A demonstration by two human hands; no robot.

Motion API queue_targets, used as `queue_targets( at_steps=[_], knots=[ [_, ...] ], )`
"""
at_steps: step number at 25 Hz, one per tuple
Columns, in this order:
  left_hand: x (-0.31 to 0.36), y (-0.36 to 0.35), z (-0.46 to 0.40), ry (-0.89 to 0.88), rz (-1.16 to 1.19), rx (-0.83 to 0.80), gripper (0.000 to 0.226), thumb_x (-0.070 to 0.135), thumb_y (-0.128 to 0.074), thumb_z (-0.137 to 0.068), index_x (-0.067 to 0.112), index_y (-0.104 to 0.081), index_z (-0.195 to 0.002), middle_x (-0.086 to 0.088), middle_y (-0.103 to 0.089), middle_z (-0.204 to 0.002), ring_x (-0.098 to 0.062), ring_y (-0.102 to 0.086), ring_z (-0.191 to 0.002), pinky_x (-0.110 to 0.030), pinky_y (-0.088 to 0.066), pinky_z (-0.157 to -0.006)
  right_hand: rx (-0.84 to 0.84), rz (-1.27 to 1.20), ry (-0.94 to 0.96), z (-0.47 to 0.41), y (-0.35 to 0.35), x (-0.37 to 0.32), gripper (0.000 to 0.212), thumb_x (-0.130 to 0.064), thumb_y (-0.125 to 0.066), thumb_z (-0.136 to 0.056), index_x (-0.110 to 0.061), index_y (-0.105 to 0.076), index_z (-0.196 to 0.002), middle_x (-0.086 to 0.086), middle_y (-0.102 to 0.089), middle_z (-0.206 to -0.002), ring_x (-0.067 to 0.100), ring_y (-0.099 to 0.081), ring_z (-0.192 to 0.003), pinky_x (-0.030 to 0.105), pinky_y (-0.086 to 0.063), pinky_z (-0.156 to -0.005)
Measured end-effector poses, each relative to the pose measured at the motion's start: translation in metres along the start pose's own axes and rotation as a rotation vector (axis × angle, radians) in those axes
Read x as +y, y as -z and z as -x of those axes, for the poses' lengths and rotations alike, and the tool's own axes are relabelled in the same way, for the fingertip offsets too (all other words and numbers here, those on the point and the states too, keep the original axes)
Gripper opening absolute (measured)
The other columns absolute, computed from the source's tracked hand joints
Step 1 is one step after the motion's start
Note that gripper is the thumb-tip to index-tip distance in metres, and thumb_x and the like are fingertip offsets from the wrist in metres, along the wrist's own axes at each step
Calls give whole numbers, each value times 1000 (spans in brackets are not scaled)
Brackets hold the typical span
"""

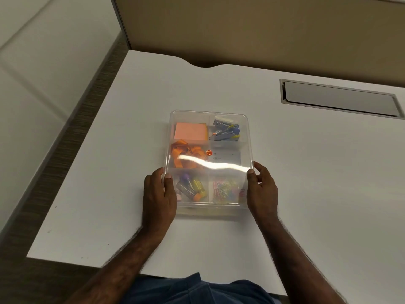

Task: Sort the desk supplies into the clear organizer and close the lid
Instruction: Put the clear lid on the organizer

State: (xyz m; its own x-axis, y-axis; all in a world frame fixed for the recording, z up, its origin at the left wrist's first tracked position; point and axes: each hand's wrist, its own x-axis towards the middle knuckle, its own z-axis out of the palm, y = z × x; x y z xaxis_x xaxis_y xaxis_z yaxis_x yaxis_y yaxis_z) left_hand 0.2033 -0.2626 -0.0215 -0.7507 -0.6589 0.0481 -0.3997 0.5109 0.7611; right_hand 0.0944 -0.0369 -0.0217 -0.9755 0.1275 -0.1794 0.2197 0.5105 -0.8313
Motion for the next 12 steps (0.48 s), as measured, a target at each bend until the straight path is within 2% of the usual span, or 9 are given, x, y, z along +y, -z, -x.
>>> queue_targets(
  at_steps=[3, 6, 9, 10, 12],
  knots=[
    [-4, 0, -1, 38, -2, -30, 35, 24, -46, -109, 3, -59, -133, -15, -71, -117, -32, -66, -106, -24, -44, -85, -37, -3, -2, 3, -4, 3, 36, -48, -41, -108, -41, -49, -142, -8, -69, -98, 16, -70, -91, 41, -61, -82],
    [-5, -1, -2, 25, 26, -44, 38, 25, -43, -109, 2, -59, -134, -17, -73, -115, -35, -70, -102, -23, -47, -82, -51, -8, 4, 5, -7, 5, 41, -47, -37, -109, -38, -46, -148, -7, -71, -110, 13, -69, -93, 38, -60, -85],
    [-8, -2, -4, -22, 64, -30, 45, 30, -39, -108, 0, -60, -133, -17, -74, -113, -35, -70, -101, -18, -45, -82, -76, -55, 3, 5, -9, 8, 42, -47, -35, -110, -40, -46, -150, -20, -67, -108, 3, -68, -94, 32, -60, -85],
    [-9, -3, -4, -21, 64, -32, 47, 33, -37, -107, 1, -59, -133, -16, -73, -113, -34, -69, -101, -20, -46, -83, -87, -55, 7, 4, -10, 8, 42, -47, -34, -110, -40, -45, -150, -23, -66, -106, 3, -68, -94, 31, -60, -85],
    [-13, -4, -7, 11, 61, -59, 44, 32, -37, -108, 3, -58, -133, -15, -73, -111, -34, -68, -100, -25, -47, -82, -102, -75, -3, 3, -10, 9, 41, -46, -34, -110, -39, -46, -149, -19, -67, -108, 4, -68, -95, 29, -58, -84]
  ],
)
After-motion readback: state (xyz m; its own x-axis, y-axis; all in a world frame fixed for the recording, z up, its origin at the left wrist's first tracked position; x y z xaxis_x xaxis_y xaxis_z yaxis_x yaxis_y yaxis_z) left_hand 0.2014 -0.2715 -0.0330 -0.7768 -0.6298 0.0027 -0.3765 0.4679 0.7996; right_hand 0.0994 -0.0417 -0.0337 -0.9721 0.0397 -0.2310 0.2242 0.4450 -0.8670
